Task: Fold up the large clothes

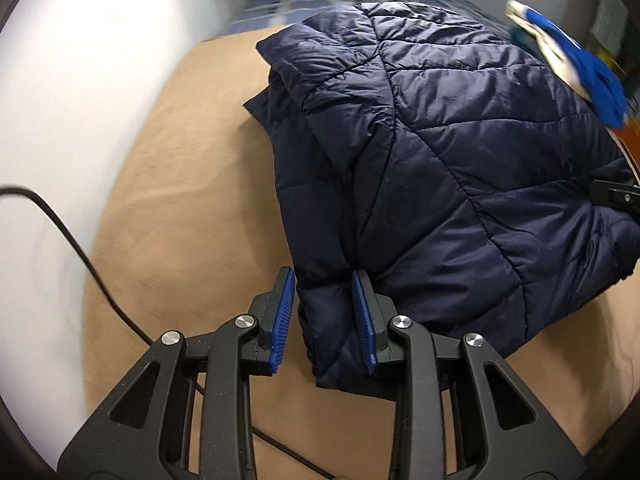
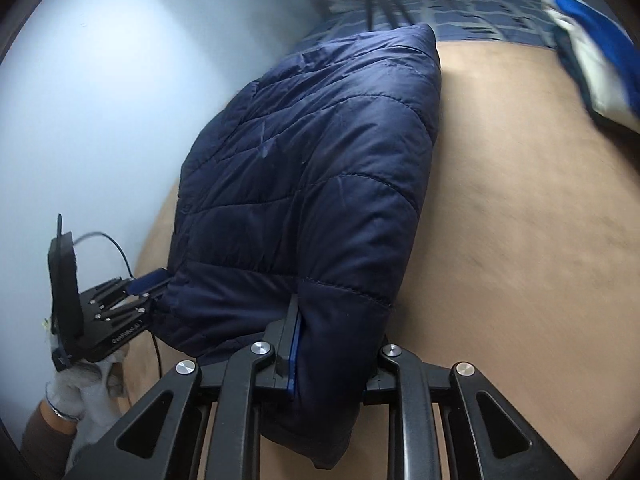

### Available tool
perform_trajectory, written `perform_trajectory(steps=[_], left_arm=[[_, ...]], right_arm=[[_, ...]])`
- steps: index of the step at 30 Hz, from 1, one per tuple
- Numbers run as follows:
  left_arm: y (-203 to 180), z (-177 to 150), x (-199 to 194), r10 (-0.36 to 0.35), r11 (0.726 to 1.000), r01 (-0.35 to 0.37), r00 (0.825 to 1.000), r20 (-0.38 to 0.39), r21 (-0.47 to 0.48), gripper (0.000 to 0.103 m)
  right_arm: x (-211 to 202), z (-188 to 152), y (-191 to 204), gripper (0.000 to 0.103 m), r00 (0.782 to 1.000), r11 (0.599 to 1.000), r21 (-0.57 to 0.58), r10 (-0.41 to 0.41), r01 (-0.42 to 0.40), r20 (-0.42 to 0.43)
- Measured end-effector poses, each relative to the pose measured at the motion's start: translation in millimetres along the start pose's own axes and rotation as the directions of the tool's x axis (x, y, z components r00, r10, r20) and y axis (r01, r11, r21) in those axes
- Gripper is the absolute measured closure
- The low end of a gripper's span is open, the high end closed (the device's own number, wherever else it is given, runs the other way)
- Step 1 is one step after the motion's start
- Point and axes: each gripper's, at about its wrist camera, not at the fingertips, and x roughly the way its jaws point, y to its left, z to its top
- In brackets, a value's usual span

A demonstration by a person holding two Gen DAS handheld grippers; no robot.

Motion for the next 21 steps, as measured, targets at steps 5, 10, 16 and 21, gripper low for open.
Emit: perform_trajectory(steps=[5, 10, 16, 21], left_arm=[[-30, -11, -8, -0.024, 0.999, 0.025, 1.000, -0.018, 0.045, 0.074], [-45, -15, -32, -0.036, 0.998, 0.035, 0.999, 0.012, 0.059, 0.073], [-36, -6, -82, -0.069, 0.998, 0.070, 0.993, 0.101, -0.008, 0.073], [-32, 5, -141, -0.063, 0.997, 0.072, 0.980, 0.189, -0.042, 0.073]], right_arm=[[-27, -28, -24, 0.084, 0.999, 0.999, 0.012, -0.044, 0.044, 0.001], [-41, -46, -34, 0.084, 0.998, 0.998, 0.021, -0.067, 0.067, 0.008], [-48, -44, -26, 0.065, 0.993, 0.992, -0.021, -0.121, 0.121, 0.016], [-92, -60, -10, 0.058, 0.970, 0.971, -0.104, -0.202, 0.217, 0.133]])
